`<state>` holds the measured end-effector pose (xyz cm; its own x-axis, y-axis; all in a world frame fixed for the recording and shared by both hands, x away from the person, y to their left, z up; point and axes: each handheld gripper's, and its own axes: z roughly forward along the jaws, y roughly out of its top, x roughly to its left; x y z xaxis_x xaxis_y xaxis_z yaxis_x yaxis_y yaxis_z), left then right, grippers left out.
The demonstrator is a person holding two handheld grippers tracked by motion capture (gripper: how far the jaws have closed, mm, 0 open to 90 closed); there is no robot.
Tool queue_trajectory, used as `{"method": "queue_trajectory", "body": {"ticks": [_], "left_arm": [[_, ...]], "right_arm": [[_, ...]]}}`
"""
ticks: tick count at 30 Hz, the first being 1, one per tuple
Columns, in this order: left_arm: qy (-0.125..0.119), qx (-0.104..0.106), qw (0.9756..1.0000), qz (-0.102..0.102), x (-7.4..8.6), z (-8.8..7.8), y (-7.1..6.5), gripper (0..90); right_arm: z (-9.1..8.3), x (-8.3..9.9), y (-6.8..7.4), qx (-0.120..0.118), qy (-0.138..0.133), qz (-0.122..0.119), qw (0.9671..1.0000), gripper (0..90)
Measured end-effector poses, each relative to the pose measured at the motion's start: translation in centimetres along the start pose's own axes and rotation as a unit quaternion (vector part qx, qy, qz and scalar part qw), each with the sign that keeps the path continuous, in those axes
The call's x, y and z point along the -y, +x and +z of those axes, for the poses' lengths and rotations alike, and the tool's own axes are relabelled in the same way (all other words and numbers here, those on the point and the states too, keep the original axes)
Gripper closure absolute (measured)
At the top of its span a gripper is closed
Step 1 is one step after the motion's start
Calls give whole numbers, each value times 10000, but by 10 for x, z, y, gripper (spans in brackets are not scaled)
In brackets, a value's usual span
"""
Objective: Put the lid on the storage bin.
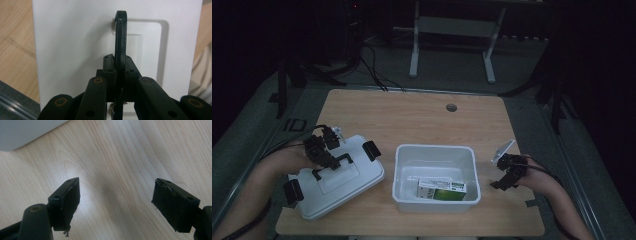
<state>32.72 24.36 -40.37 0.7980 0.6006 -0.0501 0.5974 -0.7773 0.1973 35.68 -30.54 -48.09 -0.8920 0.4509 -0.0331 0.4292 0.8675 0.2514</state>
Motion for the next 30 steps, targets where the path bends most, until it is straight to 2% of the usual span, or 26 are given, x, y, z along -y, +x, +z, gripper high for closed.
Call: {"method": "queue_trajectory", "body": {"ticks": [7, 9, 11, 16, 21, 30], "left_arm": [[-180, 10, 9996, 229, -7, -26, -11, 836], [-370, 184, 9989, 233, -8, -34, -10, 836], [-419, 138, 9987, 268, -10, -41, -12, 836], [-408, 2, 9982, 445, -19, -58, -20, 836], [-440, -36, 9970, 632, -32, -72, -29, 836], [-459, -19, 9932, 1071, -61, -81, -50, 836]], "right_arm": [[2, -3, 2, -23, -37, -9, 10000, 210], [2, -4, 3, -24, -24, -29, 10000, 210], [2, -4, 4, -22, -16, -29, 10000, 207], [2, -4, 4, -24, -10, -44, 10000, 206], [1, -5, 5, -21, 12, -40, 10000, 205], [1, -5, 5, -13, -48, -73, 10000, 205]]}}
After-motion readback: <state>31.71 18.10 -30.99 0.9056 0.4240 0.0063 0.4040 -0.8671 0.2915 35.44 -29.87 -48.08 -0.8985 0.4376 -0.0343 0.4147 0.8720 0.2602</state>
